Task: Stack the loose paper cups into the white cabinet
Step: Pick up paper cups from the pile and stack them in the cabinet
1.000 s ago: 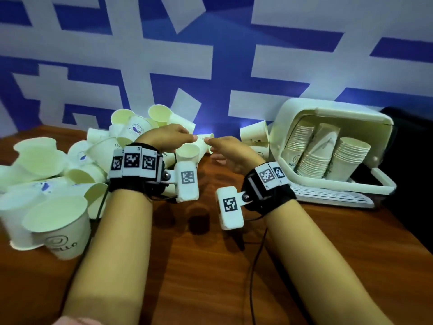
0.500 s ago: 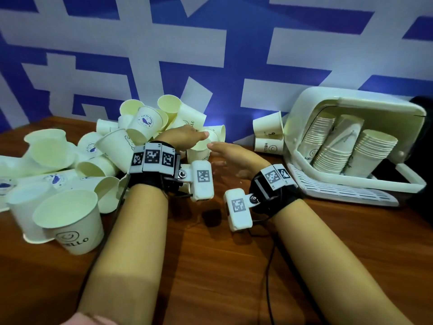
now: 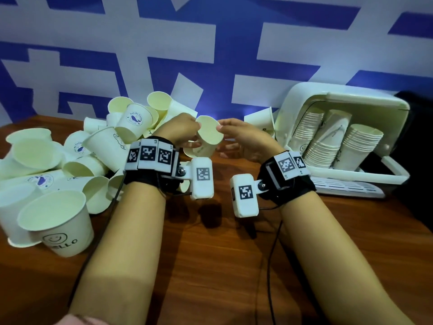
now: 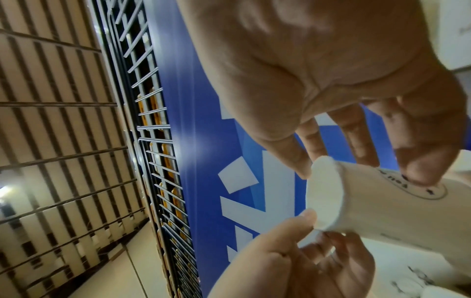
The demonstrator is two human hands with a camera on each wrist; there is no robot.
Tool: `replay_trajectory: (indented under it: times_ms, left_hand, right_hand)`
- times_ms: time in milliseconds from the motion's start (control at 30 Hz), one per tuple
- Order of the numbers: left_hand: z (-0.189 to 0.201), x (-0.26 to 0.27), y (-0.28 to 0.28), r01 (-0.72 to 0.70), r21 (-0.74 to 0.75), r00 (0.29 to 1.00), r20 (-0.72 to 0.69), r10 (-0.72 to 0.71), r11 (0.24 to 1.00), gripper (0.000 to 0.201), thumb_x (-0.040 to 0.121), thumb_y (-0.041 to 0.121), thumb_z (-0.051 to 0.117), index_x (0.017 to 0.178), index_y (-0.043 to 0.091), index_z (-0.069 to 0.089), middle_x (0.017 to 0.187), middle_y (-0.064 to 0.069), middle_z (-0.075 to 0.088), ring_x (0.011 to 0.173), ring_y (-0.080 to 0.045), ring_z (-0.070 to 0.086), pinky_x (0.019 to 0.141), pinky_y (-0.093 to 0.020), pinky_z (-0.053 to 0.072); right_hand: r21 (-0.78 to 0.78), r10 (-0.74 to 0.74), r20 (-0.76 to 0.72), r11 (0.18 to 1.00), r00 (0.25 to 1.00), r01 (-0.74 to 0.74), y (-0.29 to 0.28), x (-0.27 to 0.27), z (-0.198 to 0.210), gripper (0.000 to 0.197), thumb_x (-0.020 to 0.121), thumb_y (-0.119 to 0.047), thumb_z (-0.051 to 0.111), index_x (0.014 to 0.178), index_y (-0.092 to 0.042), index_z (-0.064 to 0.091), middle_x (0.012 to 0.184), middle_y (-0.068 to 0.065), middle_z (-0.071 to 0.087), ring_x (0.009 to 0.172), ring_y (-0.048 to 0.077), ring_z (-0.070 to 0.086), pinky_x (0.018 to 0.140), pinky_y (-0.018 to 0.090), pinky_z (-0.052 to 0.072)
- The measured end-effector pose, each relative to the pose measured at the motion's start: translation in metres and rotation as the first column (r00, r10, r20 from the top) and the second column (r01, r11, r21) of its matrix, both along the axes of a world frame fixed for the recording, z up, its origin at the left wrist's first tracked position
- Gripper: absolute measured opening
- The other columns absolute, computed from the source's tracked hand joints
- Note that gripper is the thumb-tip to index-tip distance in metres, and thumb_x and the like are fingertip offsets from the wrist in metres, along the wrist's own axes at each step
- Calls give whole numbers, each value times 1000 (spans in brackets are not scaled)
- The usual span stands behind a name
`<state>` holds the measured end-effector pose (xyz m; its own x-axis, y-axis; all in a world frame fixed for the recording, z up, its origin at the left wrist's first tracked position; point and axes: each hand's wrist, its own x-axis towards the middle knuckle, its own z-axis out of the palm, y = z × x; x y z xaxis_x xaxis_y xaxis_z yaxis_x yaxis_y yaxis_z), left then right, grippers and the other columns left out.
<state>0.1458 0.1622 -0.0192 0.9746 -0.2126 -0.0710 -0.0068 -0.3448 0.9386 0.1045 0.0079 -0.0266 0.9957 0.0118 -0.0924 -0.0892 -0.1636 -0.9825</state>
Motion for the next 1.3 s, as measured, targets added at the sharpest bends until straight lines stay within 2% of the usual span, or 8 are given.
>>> replay_trajectory:
  times_ms: [133,267,433,567,733,900,1067,1300]
  left_hand:
    - [5,-9,-22,71,-29,992,102,-68,997,27,97,-1,34,119,4,50,113,-17,56,83,-21,62,71,-30,58]
    - [11,-27,-50,106,126,948,287,-138,986,33,91,9,37,120,14,53,119,-15,57,102,-34,61,90,-49,52]
    - [10,-43,-92,84,278,858,469,-211,957,38,95,9,39,132,16,50,129,-13,47,121,-26,45,93,-27,36]
    - [13,-49,-126,114,239,827,515,-225,964,37,94,10,41,128,17,53,129,-11,47,120,-24,45,88,-20,32]
    - [28,-61,-176,151,95,794,581,-178,984,34,95,13,43,127,18,53,124,-7,46,102,-16,47,81,-16,35]
    - [37,-70,-215,188,77,743,641,-193,979,35,93,11,46,127,17,53,125,-6,57,113,-18,51,91,-27,42]
    - [36,-74,-247,243,14,731,655,-192,970,33,91,11,48,124,14,55,120,-3,61,103,-15,55,76,-19,43]
    - [22,-69,-290,526,-295,818,432,-379,798,34,93,-4,42,121,10,55,124,-9,55,108,-28,58,76,-41,60]
  right_hand:
    - [-95,-84,98,991,992,93,-22,-15,14,27,96,-20,58,123,-22,58,110,9,64,75,19,63,71,32,56]
    - [-138,-139,193,976,971,167,-52,-32,24,19,97,-11,52,105,-26,60,105,10,63,74,19,61,77,39,52]
    - [-153,-189,268,960,945,235,-90,-53,29,25,99,1,41,104,-18,57,108,13,56,77,21,59,67,30,54]
    - [-200,-234,359,926,904,319,-124,-64,34,27,99,-1,43,117,-14,58,104,9,60,86,23,62,65,29,58]
    - [-101,-279,421,931,863,350,-165,-77,47,23,98,0,45,107,-14,61,98,4,62,85,17,63,72,32,59]
    - [-53,-289,424,938,859,341,-205,-101,58,19,96,1,50,107,-9,62,94,6,67,76,13,67,71,28,59]
    - [-54,-364,446,901,818,430,-231,-113,58,18,94,0,56,96,-14,66,94,5,70,77,14,68,70,26,57]
    - [-18,-512,456,813,728,582,-264,-123,53,18,93,1,56,106,-9,65,95,5,67,72,6,67,62,20,55]
